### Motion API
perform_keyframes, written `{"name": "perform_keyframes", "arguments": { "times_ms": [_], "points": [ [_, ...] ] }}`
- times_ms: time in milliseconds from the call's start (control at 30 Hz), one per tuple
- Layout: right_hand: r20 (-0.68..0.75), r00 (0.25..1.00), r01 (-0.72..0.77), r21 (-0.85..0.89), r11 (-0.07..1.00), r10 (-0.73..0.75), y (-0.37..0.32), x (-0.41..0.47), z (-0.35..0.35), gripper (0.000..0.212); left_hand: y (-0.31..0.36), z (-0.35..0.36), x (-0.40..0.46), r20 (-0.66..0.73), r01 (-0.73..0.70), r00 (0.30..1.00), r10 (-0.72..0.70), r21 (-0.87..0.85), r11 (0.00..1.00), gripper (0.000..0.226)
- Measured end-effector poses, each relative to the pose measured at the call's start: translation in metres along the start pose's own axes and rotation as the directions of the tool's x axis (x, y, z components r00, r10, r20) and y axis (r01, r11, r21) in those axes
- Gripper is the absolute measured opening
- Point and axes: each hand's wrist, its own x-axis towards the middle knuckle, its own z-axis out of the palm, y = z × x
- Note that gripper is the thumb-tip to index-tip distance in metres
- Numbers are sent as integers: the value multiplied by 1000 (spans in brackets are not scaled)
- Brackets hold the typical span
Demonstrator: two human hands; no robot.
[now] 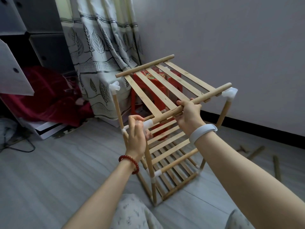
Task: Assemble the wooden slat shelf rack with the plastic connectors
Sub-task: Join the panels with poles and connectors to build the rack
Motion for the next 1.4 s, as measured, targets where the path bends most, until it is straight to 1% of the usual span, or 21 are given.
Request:
{"name": "perform_keyframes", "arguments": {
  "times_ms": [100,233,333,400,433,500,567,633,667,700,767,800,900,967,1000,1100,1133,1200,1233,1333,1400],
  "points": [
    [-13,1000,-10,10,1000,10,3,-5,3,46,-1,2,0,-2,-17,1000,17,13,1000,23],
    [-36,999,9,-8,1000,-9,11,-7,5,46,-10,-1,6,-72,-32,997,34,33,999,16],
    [23,1000,21,-7,1000,-21,13,-12,0,46,-11,-7,13,-24,-15,1000,16,62,998,17],
    [75,997,9,25,1000,-11,10,-12,-8,53,-11,-13,19,7,-50,999,50,188,981,17],
    [96,995,1,42,999,-5,8,-11,-11,59,-11,-15,22,3,-114,993,119,296,948,20],
    [125,992,-11,47,999,5,3,-9,-19,70,-11,-16,26,13,-279,946,325,543,792,35],
    [134,991,-13,39,999,7,0,-10,-24,70,-6,-7,24,126,-394,856,501,787,476,43],
    [137,991,-12,33,999,8,-2,-12,-28,59,2,5,23,269,-417,817,510,887,200,44],
    [145,989,-17,20,1000,14,-4,-11,-31,52,5,11,24,322,-422,821,471,898,121,45],
    [152,988,-30,-5,1000,31,-5,-9,-34,46,8,14,27,351,-427,831,430,900,91,46],
    [178,981,-50,-128,991,72,-13,-4,-45,39,9,17,33,378,-449,833,403,888,94,46],
    [193,978,-30,-244,969,79,-16,-3,-51,37,7,16,35,380,-458,822,425,884,94,46],
    [237,970,97,-567,818,49,-31,0,-71,23,5,10,38,391,-477,815,429,871,113,46],
    [185,978,194,-675,711,-91,-47,2,-82,30,5,6,38,409,-491,814,411,864,112,48],
    [161,964,259,-744,617,-210,-55,4,-88,37,5,4,39,423,-499,816,395,860,110,49],
    [145,826,347,-893,288,-545,-77,7,-101,44,9,-3,42,433,-503,826,361,855,126,52],
    [139,769,348,-910,225,-624,-83,8,-104,39,9,-6,42,432,-501,831,350,855,133,53],
    [176,668,417,-893,168,-724,-94,15,-111,26,10,-14,43,432,-493,841,325,859,134,55],
    [224,664,461,-874,155,-714,-98,19,-112,23,10,-18,43,429,-487,848,312,863,134,56],
    [337,802,486,-848,210,-494,-102,32,-112,52,13,-21,43,395,-446,873,285,883,145,54],
    [337,851,457,-854,251,-402,-98,38,-109,48,14,-12,39,389,-430,867,313,900,74,49]
  ]
}}
